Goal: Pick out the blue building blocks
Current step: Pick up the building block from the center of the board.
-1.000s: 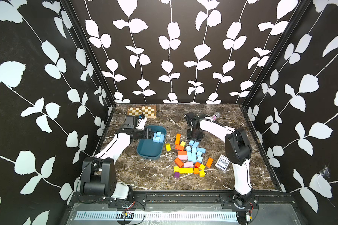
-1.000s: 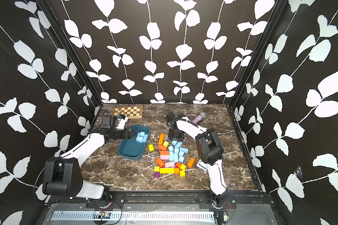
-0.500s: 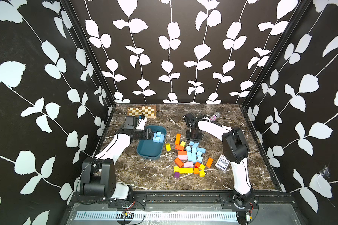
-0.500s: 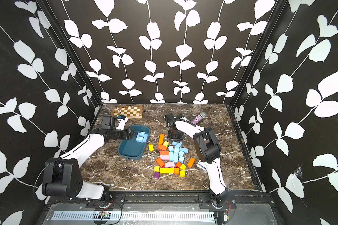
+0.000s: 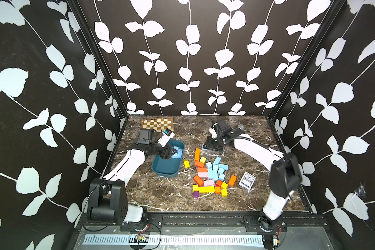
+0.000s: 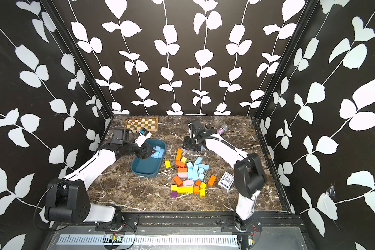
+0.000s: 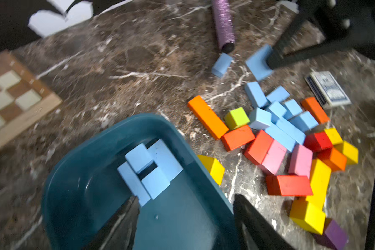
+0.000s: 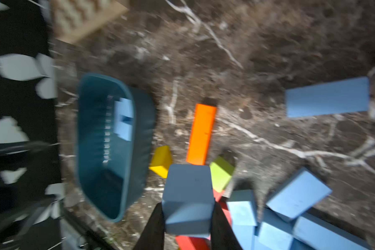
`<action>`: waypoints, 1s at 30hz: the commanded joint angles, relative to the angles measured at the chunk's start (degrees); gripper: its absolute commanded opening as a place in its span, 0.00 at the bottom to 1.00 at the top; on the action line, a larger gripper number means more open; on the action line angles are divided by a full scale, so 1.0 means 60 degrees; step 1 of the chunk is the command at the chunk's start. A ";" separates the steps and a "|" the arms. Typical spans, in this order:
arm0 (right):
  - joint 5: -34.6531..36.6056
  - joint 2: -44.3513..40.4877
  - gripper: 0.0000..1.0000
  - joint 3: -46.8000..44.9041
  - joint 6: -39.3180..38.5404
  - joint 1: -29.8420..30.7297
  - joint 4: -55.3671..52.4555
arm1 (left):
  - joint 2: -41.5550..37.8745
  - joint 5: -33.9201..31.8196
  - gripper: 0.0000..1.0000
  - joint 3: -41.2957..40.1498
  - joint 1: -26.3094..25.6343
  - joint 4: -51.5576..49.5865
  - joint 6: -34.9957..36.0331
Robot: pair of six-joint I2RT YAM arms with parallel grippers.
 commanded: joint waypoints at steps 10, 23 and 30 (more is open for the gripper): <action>-0.2913 0.0170 0.13 -0.0965 0.1358 0.0372 0.3622 | 0.0287 0.1551 0.70 0.0667 -0.1178 -0.0202 0.4508; -0.3612 0.0471 0.13 -0.0987 0.1473 0.0653 0.3966 | 0.0857 0.1122 0.56 0.1003 -0.1526 0.0560 0.3963; -0.3771 0.0441 0.14 -0.0978 0.1486 0.0712 0.4135 | 0.0950 0.1161 0.51 0.1056 -0.1578 0.0443 0.4192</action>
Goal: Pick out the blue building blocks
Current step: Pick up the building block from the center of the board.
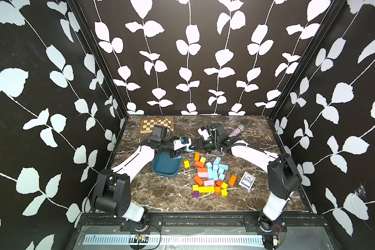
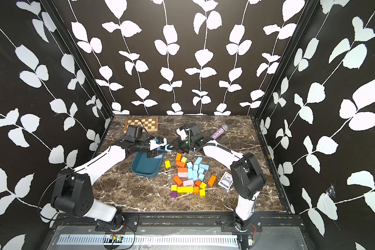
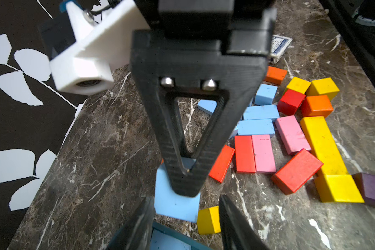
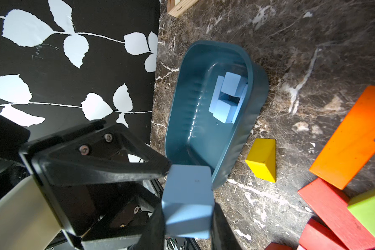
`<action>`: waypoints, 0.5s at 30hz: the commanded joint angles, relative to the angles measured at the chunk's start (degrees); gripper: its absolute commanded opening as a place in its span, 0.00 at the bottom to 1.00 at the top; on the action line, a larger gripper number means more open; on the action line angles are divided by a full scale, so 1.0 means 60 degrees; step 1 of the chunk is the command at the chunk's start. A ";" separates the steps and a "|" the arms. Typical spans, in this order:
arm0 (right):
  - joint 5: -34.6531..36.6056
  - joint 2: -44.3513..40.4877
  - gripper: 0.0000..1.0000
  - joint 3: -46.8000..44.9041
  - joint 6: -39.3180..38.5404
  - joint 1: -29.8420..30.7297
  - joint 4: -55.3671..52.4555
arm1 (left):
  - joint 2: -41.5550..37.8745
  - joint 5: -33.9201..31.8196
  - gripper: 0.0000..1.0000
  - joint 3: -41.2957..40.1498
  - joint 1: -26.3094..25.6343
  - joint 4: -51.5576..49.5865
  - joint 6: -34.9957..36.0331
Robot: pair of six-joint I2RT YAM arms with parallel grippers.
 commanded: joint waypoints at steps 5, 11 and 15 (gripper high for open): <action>-0.0583 0.0006 0.14 -0.0005 0.0066 0.0225 0.0803 | 0.0190 0.0075 0.56 0.0296 -0.0126 -0.0067 0.0017; -0.0498 -0.0076 0.16 -0.0309 0.0065 0.0224 0.0811 | 0.0165 0.0206 0.38 0.0348 -0.0129 -0.0201 0.0112; -0.0297 -0.0188 0.26 -0.0351 -0.0028 0.0223 0.0693 | 0.0052 0.0340 0.30 0.0405 -0.0129 -0.0586 0.0466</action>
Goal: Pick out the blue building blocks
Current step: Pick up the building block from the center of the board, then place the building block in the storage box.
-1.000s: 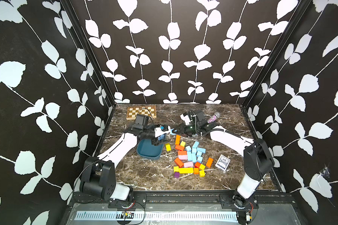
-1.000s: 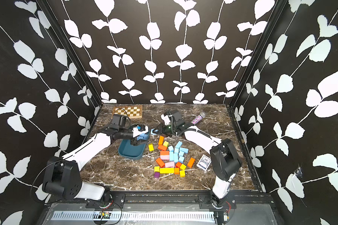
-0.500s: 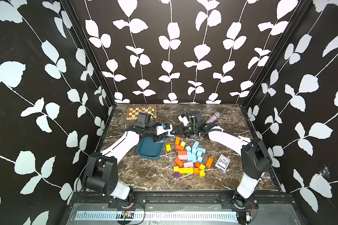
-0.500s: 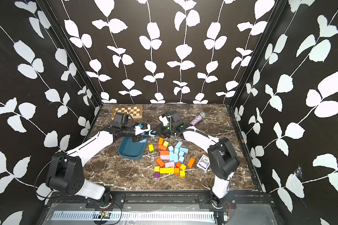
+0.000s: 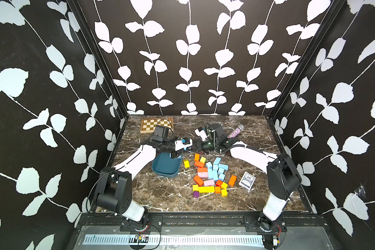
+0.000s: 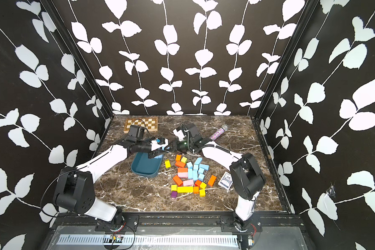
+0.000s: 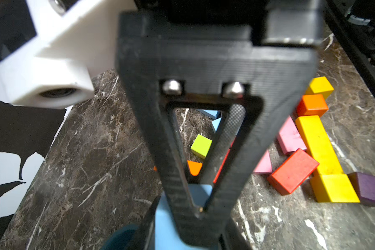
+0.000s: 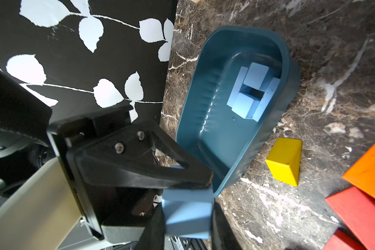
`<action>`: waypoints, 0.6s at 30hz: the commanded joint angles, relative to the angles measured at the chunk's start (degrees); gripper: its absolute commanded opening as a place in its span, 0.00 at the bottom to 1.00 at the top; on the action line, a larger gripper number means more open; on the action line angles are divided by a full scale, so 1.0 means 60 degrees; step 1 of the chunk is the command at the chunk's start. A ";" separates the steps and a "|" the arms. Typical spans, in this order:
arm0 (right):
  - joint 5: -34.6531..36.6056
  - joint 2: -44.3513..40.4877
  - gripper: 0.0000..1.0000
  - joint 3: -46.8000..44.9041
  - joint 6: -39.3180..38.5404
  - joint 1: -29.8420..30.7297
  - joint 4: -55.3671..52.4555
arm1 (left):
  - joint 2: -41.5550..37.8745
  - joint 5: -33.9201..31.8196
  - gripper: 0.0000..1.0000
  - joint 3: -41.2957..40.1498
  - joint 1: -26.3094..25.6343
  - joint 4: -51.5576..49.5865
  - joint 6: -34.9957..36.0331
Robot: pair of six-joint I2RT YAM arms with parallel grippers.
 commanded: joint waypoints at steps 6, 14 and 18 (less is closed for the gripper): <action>0.1411 -0.0984 0.48 -0.0582 -0.0469 -0.0174 -0.0395 | -0.0303 0.0113 0.24 0.0462 0.0309 -0.2264 0.2157; 0.2467 -0.2096 0.48 -0.1658 -0.0483 -0.0529 -0.0362 | 0.0473 -0.1079 0.23 0.1073 0.1596 -0.5768 0.6326; 0.2610 -0.2256 0.47 -0.1918 -0.0500 -0.0526 -0.0466 | 0.1110 -0.2154 0.24 0.1165 0.1616 -0.5932 0.7466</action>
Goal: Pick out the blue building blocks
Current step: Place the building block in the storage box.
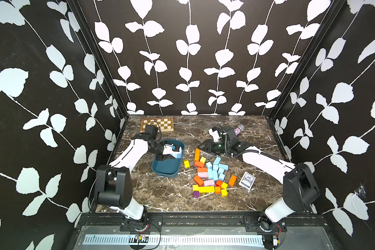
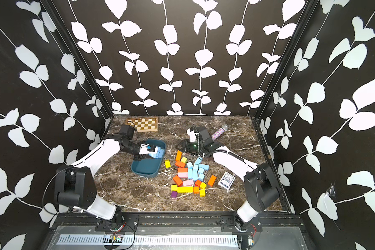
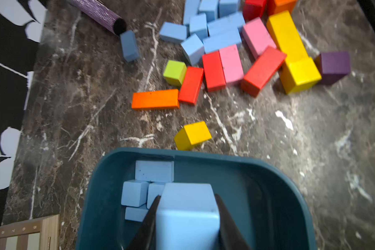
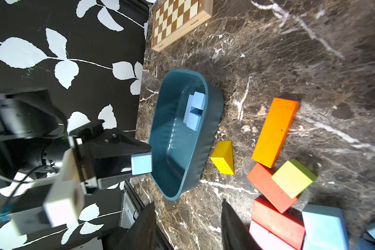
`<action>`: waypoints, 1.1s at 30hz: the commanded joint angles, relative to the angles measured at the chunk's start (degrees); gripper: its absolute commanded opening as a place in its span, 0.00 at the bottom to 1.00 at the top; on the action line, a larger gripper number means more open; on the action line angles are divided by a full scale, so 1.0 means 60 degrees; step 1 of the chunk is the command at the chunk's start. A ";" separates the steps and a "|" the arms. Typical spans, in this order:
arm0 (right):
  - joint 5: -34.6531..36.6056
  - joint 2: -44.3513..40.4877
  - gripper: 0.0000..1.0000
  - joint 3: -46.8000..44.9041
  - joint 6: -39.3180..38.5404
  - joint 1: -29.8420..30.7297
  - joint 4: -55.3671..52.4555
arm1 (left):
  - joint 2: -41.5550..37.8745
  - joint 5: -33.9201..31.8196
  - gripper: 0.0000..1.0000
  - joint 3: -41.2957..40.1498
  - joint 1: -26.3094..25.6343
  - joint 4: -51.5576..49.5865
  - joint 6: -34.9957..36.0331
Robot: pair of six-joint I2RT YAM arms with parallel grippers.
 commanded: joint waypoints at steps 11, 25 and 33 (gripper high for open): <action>0.0846 -0.0757 0.46 -0.0846 -0.0034 0.0047 0.0025 | 0.1424 -0.1892 0.27 -0.0157 -0.0938 0.0691 0.1215; 0.0948 -0.0858 0.45 -0.1083 0.0037 0.0051 0.0165 | 0.1832 -0.1745 0.44 -0.0301 -0.1090 0.2014 -0.0063; 0.0976 -0.0836 0.44 -0.0994 0.0012 0.0053 0.0148 | 0.1652 -0.1774 0.48 -0.0375 -0.1102 0.1987 0.0027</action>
